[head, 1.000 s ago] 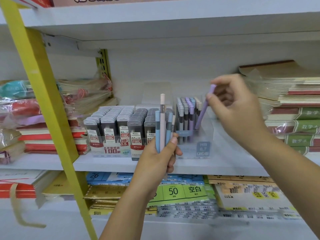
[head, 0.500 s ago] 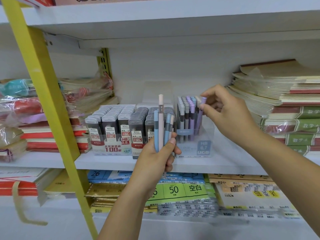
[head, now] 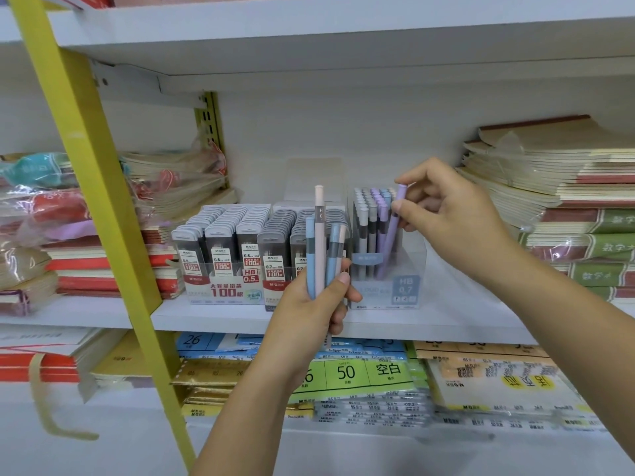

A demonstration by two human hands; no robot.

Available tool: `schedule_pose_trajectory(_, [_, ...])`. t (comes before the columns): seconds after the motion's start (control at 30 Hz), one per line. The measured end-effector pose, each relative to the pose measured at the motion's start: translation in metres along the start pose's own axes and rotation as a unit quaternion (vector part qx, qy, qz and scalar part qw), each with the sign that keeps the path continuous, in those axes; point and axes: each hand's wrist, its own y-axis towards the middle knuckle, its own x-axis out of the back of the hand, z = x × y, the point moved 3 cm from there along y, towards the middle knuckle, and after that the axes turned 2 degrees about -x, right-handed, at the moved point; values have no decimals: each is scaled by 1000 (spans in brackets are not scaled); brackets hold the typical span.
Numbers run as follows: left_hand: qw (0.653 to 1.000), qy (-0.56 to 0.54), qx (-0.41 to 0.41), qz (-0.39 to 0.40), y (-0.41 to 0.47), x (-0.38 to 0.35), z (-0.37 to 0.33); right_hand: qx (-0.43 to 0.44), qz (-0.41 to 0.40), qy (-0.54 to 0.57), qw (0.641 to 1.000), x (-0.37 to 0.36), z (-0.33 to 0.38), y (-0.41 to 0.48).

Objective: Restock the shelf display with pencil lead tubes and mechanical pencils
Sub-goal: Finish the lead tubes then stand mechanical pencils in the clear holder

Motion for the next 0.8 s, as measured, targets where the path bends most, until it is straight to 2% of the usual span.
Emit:
schedule_pose_trajectory(0.27, [1000, -6, 3, 2, -1, 2, -2, -13, 40, -45, 998, -10, -7, -2])
schedule_pose_trajectory(0.43, [1000, -20, 12, 15, -3, 3, -4, 4, 8, -144, 990, -14, -11, -9])
schedule_pose_trajectory(0.53, [999, -26, 9, 28, -3, 2, -5, 32, -48, -175, 983, -13, -1, -18])
schedule_pose_trajectory(0.6, [999, -26, 8, 42, -4, 0, -6, 44, -85, -139, 986, -13, 8, -28])
schedule_pose_trajectory(0.63, [998, -26, 8, 50, -4, -1, -6, 30, -78, -97, 992, -16, 12, -34])
schedule_pose_trajectory(0.7, [998, -26, 10, 63, -5, -5, -6, -30, -11, 5, 999, -25, 17, -42])
schedule_pose_trajectory(0.8, [996, -21, 10, 82, -7, -10, -7, -84, 68, 121, 987, -38, 20, -49])
